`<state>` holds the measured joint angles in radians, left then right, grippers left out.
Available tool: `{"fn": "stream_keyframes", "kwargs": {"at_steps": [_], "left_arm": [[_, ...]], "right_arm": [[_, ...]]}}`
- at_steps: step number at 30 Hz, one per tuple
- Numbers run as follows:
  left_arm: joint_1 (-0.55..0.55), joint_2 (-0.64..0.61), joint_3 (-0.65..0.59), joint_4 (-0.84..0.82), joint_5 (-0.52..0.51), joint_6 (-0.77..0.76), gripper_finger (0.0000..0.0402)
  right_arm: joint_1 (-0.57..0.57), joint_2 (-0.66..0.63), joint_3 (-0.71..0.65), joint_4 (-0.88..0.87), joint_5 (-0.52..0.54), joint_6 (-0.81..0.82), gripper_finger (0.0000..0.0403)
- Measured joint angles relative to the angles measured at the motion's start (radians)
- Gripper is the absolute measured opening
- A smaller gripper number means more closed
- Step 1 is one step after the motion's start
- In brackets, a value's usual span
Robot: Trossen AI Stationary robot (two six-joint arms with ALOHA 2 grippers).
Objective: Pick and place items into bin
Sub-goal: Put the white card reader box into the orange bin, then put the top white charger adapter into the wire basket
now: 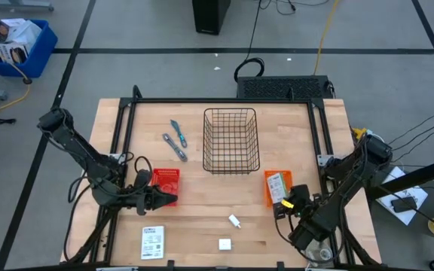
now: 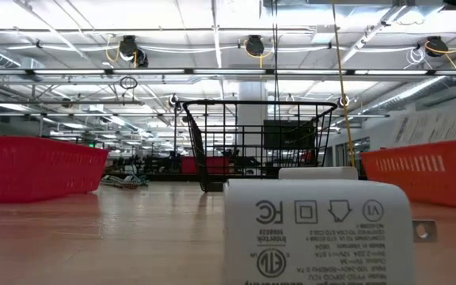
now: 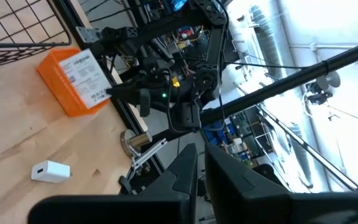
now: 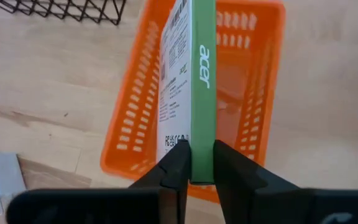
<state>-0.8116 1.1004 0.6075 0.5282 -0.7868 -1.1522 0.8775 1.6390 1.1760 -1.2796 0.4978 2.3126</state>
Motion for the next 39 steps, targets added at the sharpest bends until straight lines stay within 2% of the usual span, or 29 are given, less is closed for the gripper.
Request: {"fn": "stream_keyframes", "kwargs": {"at_steps": [11,15,18,21,25,29,31,34,39], "left_arm": [[0.000,0.000,0.000,0.000,0.000,0.003,0.0035],[0.009,0.000,0.000,0.000,0.000,0.016,0.0035],[0.009,0.000,0.000,0.000,0.009,0.007,0.0035],[0.009,0.000,0.000,-0.002,0.056,-0.001,0.0035],[0.005,0.000,0.000,-0.002,0.117,-0.052,0.0035],[-0.017,0.000,0.000,-0.052,0.237,-0.144,0.0035],[-0.029,0.000,0.000,-0.118,0.293,-0.212,0.0035],[-0.040,0.000,0.000,-0.249,0.350,-0.310,0.0035],[-0.034,0.000,0.000,-0.426,0.363,-0.442,0.0035]], "right_arm": [[0.000,-0.053,-0.004,-0.046,0.009,0.001,0.0173],[0.001,-0.104,-0.004,-0.043,0.078,0.004,0.0203],[0.001,-0.154,-0.004,0.020,0.194,-0.034,0.0216],[-0.010,-0.192,-0.003,0.199,0.320,-0.200,0.0220],[-0.061,-0.204,-0.003,0.569,0.394,-0.620,0.0218],[-0.144,-0.178,-0.003,0.963,0.338,-1.043,0.0208],[-0.190,-0.163,-0.003,1.076,0.269,-1.164,0.0204],[-0.247,-0.137,-0.002,1.118,0.167,-1.206,0.0202],[-0.288,-0.080,-0.002,1.058,-0.018,-1.209,0.0201]]}}
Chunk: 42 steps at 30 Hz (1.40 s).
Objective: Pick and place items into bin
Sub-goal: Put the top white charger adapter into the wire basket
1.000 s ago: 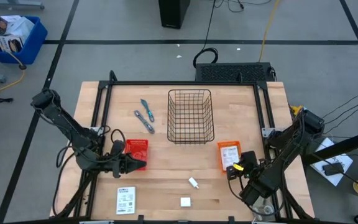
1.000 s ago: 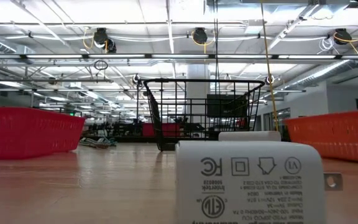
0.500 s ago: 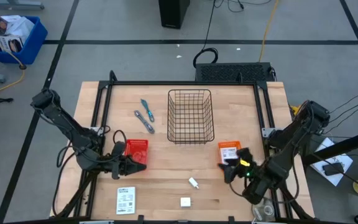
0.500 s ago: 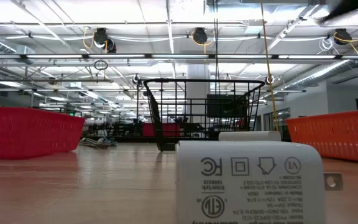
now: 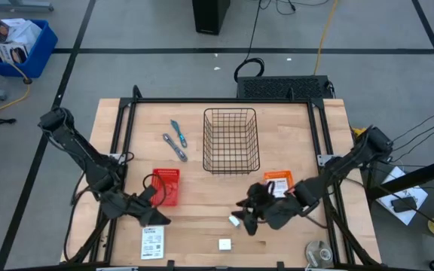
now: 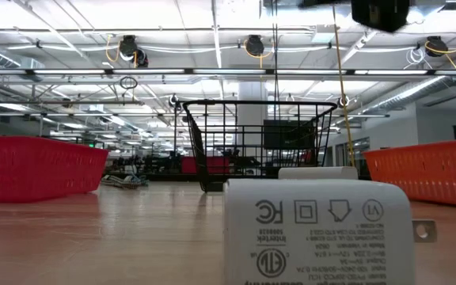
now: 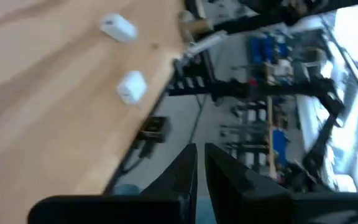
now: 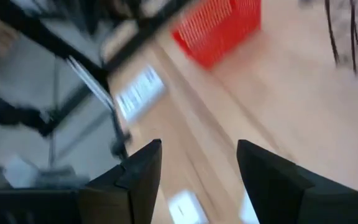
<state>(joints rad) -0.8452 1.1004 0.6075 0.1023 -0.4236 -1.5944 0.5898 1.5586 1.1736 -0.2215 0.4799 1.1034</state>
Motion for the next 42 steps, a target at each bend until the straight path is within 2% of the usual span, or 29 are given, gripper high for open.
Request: {"fn": "stream_keyframes", "kwargs": {"at_steps": [3,8,16,29,42], "left_arm": [[0.003,0.000,0.000,-0.005,-0.030,-0.013,0.0035],[0.004,0.000,0.000,0.020,-0.073,0.017,0.0035],[0.007,0.000,0.000,0.024,-0.078,0.021,0.0035],[0.007,0.000,0.000,0.020,-0.094,0.029,0.0035],[0.018,0.000,0.000,0.022,-0.102,0.021,0.0035]], "right_arm": [[-0.008,0.044,0.000,-0.025,-0.083,0.044,0.0201],[-0.012,0.108,0.000,-0.078,-0.128,0.127,0.0201],[-0.014,0.208,0.001,-0.071,-0.221,0.188,0.0201],[-0.028,0.304,0.064,-0.067,-0.196,0.137,0.0201],[-0.032,0.373,0.063,-0.067,-0.258,0.137,0.0189]]}}
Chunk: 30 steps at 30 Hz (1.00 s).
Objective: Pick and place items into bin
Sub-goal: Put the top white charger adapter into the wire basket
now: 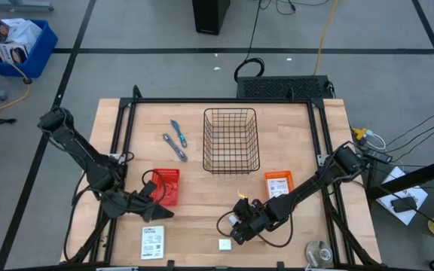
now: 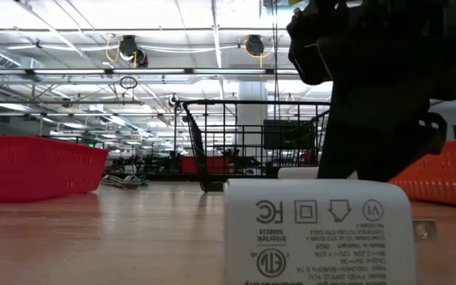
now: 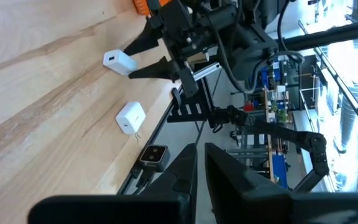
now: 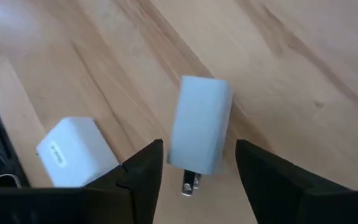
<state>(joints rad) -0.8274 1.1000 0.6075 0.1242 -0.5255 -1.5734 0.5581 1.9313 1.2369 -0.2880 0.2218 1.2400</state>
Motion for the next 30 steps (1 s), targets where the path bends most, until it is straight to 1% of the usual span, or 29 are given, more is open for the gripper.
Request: {"fn": "stream_keyframes", "kwargs": {"at_steps": [3,9,14,21,25,30], "left_arm": [[0.010,0.000,0.000,0.000,0.000,0.000,0.0035],[0.017,0.000,0.000,0.000,0.000,0.001,0.0035],[0.017,0.000,0.000,0.000,0.000,0.001,0.0035],[0.017,0.000,0.000,0.000,0.000,0.003,0.0035],[0.017,0.000,0.000,0.000,0.000,0.003,0.0035],[0.017,0.000,0.000,-0.001,0.000,0.004,0.0035]], "right_arm": [[-0.009,-0.001,0.000,0.005,0.006,-0.005,0.0163],[-0.028,-0.002,0.000,0.043,-0.018,-0.032,0.0083],[-0.039,-0.002,0.000,0.071,-0.065,-0.048,0.0081],[-0.046,-0.012,0.000,0.152,-0.068,-0.048,0.0081],[-0.049,-0.032,0.000,0.146,-0.037,-0.047,0.0081],[-0.055,-0.114,0.000,0.148,0.012,-0.072,0.0081]]}}
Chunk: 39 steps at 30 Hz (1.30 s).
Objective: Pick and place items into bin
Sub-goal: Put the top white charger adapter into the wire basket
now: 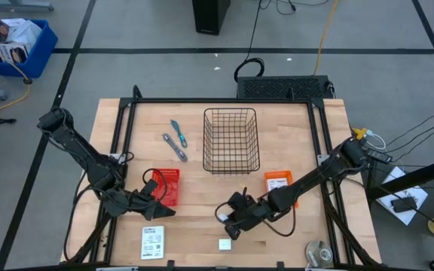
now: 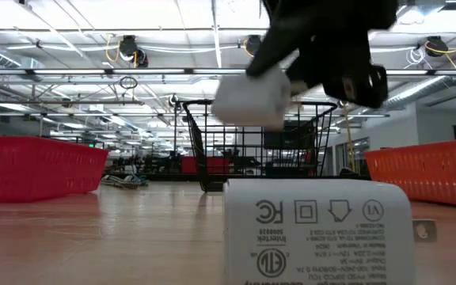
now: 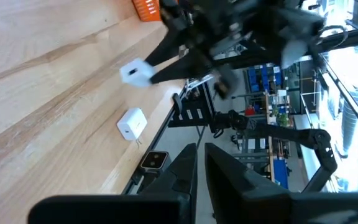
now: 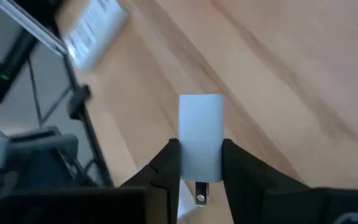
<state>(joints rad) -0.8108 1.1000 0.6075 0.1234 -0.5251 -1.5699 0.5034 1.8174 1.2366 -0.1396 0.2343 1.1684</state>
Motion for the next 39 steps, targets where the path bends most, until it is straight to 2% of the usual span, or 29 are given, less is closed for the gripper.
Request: {"fn": "stream_keyframes", "kwargs": {"at_steps": [8,12,15,20,25,33,39], "left_arm": [[0.000,0.000,0.000,0.000,-0.029,0.022,0.0035],[0.000,0.000,0.000,0.002,-0.049,0.022,0.0035],[0.000,0.000,0.000,0.005,-0.052,0.022,0.0035],[0.000,0.000,0.000,0.014,-0.052,0.018,0.0035],[0.000,0.000,0.000,0.038,-0.052,0.020,0.0035],[0.000,0.000,0.000,0.039,-0.052,-0.005,0.0035],[0.000,0.000,0.000,0.046,-0.052,-0.008,0.0035]], "right_arm": [[-0.052,-0.177,0.000,-0.018,0.154,-0.093,0.0081],[-0.120,-0.258,0.000,-0.080,0.247,-0.184,0.0081],[-0.196,-0.302,0.000,-0.129,0.272,-0.251,0.0081],[-0.343,-0.336,0.000,-0.187,0.259,-0.350,0.0081],[-0.457,-0.336,0.000,-0.189,0.179,-0.404,0.0081],[-0.569,-0.317,0.000,-0.226,0.147,-0.437,0.0082],[-0.616,-0.241,0.000,-0.201,0.024,-0.477,0.0082]]}}
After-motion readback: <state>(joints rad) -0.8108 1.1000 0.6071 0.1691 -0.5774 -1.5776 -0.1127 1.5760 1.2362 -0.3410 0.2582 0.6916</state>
